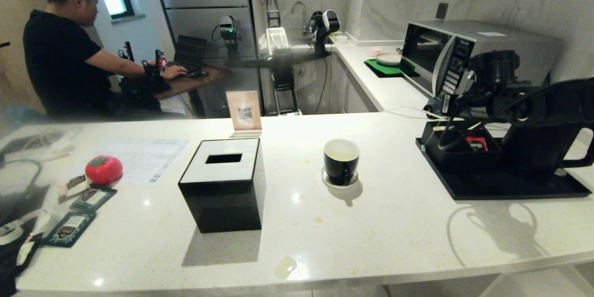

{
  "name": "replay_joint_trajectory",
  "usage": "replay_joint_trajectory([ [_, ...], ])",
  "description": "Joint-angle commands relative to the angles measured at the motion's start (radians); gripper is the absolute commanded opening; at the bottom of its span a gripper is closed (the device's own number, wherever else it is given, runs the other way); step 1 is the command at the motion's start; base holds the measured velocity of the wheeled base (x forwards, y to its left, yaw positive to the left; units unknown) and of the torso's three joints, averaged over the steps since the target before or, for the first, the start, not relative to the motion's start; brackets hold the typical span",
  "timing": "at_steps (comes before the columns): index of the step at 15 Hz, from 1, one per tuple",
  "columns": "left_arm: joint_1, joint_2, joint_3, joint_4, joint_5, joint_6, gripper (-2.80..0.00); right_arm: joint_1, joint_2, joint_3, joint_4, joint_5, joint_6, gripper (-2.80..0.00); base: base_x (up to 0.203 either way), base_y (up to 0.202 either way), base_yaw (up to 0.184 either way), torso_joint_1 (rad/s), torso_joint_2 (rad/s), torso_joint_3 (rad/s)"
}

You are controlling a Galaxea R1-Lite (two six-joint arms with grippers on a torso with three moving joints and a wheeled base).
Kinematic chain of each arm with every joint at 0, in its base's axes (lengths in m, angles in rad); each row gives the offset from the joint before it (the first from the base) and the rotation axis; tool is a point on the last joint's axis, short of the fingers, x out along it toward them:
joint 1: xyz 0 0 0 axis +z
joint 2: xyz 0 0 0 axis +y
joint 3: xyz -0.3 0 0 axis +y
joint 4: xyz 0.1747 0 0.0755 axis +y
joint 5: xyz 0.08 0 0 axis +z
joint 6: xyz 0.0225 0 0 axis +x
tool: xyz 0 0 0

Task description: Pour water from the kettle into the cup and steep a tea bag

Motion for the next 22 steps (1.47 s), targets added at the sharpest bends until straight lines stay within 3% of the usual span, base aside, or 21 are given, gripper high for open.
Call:
replay_joint_trajectory([
  [1, 0.0, 0.002, 0.0, 0.0, 0.0, -0.001, -2.8, 0.018, -0.045, 0.032, -0.027, -0.002, 0.016, -2.8, 0.0, 0.0, 0.0, 0.0, 0.0, 0.0],
  [7, 0.0, 0.002, 0.0, 0.0, 0.0, -0.001, -2.8, 0.046, -0.136, 0.124, -0.078, -0.009, 0.028, -2.8, 0.0, 0.0, 0.0, 0.0, 0.0, 0.0],
  [22, 0.0, 0.002, 0.0, 0.0, 0.0, -0.001, -2.8, 0.17, -0.275, 0.148, -0.076, -0.059, 0.024, -2.8, 0.0, 0.0, 0.0, 0.0, 0.0, 0.0],
])
